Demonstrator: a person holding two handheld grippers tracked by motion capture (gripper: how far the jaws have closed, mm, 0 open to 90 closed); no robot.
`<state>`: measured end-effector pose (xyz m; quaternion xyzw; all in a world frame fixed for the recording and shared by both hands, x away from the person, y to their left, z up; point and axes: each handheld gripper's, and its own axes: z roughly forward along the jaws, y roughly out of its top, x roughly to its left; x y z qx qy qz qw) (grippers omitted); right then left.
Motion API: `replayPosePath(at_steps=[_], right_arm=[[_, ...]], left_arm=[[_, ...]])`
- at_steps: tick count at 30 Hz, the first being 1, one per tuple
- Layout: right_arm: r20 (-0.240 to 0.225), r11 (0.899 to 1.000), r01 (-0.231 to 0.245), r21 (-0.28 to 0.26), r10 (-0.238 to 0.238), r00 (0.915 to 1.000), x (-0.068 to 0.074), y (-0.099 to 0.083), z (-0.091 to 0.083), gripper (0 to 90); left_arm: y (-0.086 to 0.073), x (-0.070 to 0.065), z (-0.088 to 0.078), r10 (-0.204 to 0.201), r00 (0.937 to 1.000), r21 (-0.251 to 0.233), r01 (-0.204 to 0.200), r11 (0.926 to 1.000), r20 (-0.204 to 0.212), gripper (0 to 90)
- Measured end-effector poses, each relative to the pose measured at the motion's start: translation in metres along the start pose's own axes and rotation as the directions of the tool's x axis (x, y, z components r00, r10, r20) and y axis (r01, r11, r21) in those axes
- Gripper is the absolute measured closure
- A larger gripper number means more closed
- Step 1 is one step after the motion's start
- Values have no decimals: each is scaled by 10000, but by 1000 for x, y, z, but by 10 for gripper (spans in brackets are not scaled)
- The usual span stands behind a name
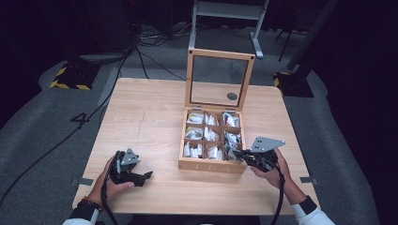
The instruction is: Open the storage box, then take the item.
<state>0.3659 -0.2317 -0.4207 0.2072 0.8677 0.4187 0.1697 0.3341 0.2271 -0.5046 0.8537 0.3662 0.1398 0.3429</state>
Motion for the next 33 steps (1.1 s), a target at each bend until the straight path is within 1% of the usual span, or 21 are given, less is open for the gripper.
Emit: replayPosePath(at_steps=[3,6,7,8,9,10,11,12,13,19,22,25,27,30,33], right_arm=[[-6,9996,168,-247,-168,9999,1,2,-4,900],[62,9994,209,-287,-208,9998,1,2,-4,900],[139,9991,157,-395,-152,9998,0,2,-6,900],[139,9991,157,-395,-152,9998,0,2,-6,900],[213,9980,125,-614,-112,9997,0,4,-9,900],[213,9980,125,-614,-112,9997,0,4,-9,900],[298,9968,151,-786,-128,9995,0,7,-13,900],[298,9968,151,-786,-128,9995,0,7,-13,900],[353,9954,128,-953,-95,9993,-1,9,-16,900],[387,9922,47,-1243,2,9992,-4,9,-20,900],[448,9883,-27,-1524,96,9989,-5,10,-25,900],[324,9824,-36,-1867,98,9994,-5,11,-30,899],[285,9808,-37,-1951,94,9995,-4,11,-31,899],[208,9790,87,-2039,-46,9998,-2,11,-33,899],[86,9772,76,-2121,-60,9999,0,12,-35,899]], left_arm=[[0,0,0,-51,10000,-14,51,10000,-16,146],[0,0,0,4,10000,0,-4,10000,-2,145],[0,0,0,-50,10000,-1,50,10000,25,146],[0,0,1,-73,10000,-34,74,10000,24,146],[1,0,1,-70,10000,-23,70,10000,28,145],[1,0,1,-70,10000,-23,70,10000,28,145],[1,0,1,-60,10000,-5,60,10000,23,145],[1,0,1,-86,10000,-13,86,10000,30,145],[1,0,1,-58,10000,-3,58,10000,21,145],[1,1,1,-31,10000,-20,31,10000,38,145],[1,1,1,-21,10000,-20,21,10000,33,145],[1,1,1,-29,10000,-28,29,10000,26,145],[2,1,2,-36,9999,-9,36,10000,98,142],[3,2,3,19,10000,6,-19,10000,88,133],[3,2,3,16,10000,10,-16,10000,69,132]])
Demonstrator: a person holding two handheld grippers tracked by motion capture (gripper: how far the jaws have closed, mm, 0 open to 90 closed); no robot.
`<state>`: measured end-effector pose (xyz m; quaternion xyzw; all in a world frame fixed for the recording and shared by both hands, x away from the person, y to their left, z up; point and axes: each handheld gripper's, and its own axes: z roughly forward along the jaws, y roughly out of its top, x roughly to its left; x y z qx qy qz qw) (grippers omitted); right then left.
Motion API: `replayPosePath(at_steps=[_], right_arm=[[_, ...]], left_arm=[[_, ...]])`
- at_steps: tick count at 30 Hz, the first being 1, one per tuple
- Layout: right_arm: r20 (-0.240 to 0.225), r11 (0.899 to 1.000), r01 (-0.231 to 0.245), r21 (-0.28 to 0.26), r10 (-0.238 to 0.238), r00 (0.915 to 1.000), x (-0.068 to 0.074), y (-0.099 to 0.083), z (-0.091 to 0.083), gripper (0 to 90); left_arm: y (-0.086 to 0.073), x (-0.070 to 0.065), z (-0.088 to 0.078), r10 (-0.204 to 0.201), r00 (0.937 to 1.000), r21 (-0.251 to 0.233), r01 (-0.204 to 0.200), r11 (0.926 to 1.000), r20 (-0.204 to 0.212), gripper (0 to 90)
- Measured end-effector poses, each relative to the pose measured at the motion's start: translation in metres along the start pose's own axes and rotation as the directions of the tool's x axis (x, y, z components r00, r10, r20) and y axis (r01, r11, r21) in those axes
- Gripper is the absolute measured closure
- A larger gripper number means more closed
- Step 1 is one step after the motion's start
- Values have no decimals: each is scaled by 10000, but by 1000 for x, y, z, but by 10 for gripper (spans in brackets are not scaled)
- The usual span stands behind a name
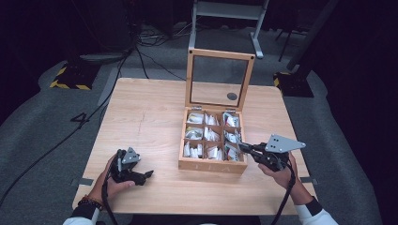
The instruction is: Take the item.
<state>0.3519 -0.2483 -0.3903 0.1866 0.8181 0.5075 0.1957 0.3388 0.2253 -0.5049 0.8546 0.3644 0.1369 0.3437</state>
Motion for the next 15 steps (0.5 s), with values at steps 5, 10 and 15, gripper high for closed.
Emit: replayPosePath(at_steps=[5,10,15], right_arm=[[-135,9999,73,-104,-75,9999,4,2,-2,899],[-387,9994,185,-307,-197,9991,11,7,-3,899],[-549,9992,216,-331,-234,9982,14,8,-2,898]], left_arm=[[0,-1,0,-65,10000,17,65,10000,-67,132],[0,-1,0,-91,9999,10,92,10000,-77,132],[0,-1,0,-96,9999,11,96,10000,-75,132]])
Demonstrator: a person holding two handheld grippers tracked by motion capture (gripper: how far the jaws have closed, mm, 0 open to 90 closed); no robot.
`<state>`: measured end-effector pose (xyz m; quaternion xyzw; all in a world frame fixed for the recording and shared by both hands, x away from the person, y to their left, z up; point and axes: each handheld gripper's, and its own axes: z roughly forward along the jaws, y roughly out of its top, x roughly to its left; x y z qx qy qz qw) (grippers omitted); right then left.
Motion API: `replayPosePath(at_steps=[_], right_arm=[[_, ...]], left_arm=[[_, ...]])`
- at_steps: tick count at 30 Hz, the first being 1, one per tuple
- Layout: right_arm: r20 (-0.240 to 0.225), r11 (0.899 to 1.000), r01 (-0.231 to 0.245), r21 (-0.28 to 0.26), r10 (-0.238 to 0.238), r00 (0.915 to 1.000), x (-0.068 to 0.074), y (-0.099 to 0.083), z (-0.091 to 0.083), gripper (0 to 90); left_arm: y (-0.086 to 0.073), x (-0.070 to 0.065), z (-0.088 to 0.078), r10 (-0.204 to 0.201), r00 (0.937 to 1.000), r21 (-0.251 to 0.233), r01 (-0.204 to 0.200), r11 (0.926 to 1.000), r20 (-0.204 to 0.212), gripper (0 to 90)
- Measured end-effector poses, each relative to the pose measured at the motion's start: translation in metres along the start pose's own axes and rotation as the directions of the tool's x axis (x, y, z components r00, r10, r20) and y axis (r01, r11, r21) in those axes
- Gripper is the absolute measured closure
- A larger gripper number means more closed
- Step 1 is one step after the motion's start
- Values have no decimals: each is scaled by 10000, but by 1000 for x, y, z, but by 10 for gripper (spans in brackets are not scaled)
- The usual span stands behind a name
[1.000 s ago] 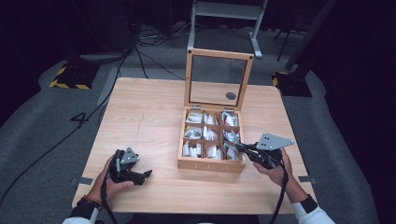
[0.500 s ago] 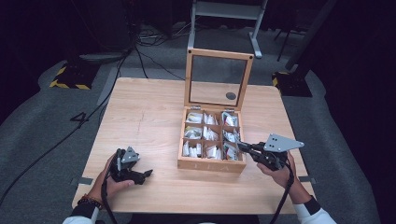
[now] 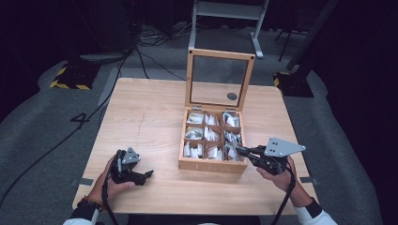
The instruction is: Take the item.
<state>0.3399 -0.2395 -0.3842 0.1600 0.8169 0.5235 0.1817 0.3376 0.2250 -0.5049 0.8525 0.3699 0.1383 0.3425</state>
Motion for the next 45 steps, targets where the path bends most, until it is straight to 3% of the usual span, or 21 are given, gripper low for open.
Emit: replayPosePath(at_steps=[14,29,37,45], right_arm=[[-599,9996,263,33,-261,9979,16,5,6,898],[-1328,9976,564,391,-508,9898,33,3,20,896],[-1745,9939,867,685,-736,9819,44,-1,29,895],[-2393,9879,1123,1065,-842,9673,52,-9,40,894]], left_arm=[[0,0,0,-25,10000,-1,25,10000,-24,133],[0,0,0,-10,10000,-12,10,10000,-41,132],[0,0,0,-45,10000,-17,45,10000,-30,133],[0,0,0,-45,10000,-16,45,10000,-29,132]])
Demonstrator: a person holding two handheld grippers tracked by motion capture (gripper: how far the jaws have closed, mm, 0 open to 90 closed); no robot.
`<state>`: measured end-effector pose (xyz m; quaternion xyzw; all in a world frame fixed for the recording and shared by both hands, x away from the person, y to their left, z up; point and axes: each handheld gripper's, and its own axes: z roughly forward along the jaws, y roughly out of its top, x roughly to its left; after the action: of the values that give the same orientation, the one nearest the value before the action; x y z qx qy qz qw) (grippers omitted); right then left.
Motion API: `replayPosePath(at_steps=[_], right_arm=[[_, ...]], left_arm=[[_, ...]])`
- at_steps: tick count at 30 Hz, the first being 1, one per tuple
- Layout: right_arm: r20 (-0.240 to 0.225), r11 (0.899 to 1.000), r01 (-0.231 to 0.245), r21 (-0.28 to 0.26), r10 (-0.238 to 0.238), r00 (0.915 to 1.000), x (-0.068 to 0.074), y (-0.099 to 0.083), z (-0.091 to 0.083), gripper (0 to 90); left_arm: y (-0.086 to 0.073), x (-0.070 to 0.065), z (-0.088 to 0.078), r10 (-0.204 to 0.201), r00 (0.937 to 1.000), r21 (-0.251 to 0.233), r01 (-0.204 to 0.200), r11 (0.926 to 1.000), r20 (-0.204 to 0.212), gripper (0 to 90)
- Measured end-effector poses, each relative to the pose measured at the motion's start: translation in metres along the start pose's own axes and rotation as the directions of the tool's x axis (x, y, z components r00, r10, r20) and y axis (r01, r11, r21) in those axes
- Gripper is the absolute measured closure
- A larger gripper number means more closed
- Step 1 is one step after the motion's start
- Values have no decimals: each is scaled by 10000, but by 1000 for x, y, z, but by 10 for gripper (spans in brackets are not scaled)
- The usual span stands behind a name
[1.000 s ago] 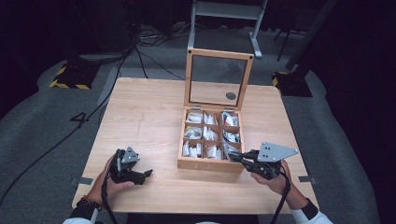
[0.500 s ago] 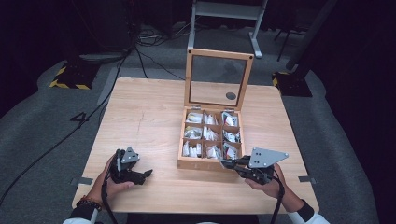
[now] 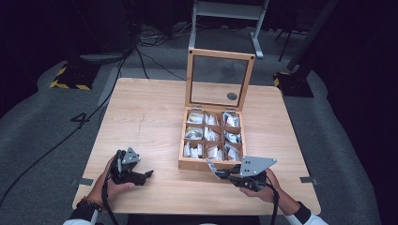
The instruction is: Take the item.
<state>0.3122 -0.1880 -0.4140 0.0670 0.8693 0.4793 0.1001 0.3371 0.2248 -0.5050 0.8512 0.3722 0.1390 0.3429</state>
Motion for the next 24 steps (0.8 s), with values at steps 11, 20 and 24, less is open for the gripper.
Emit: replayPosePath(at_steps=[11,20,24], right_arm=[[-595,9921,323,1215,-252,9979,7,-11,23,891],[-561,9757,534,2123,-423,9975,8,-21,35,890],[-470,9705,567,2345,-469,9978,6,-24,38,888]], left_arm=[[0,0,0,15,10000,2,-15,10000,-12,132],[0,0,0,7,10000,3,-7,10000,-25,132],[0,0,0,-7,10000,0,7,10000,-28,132]])
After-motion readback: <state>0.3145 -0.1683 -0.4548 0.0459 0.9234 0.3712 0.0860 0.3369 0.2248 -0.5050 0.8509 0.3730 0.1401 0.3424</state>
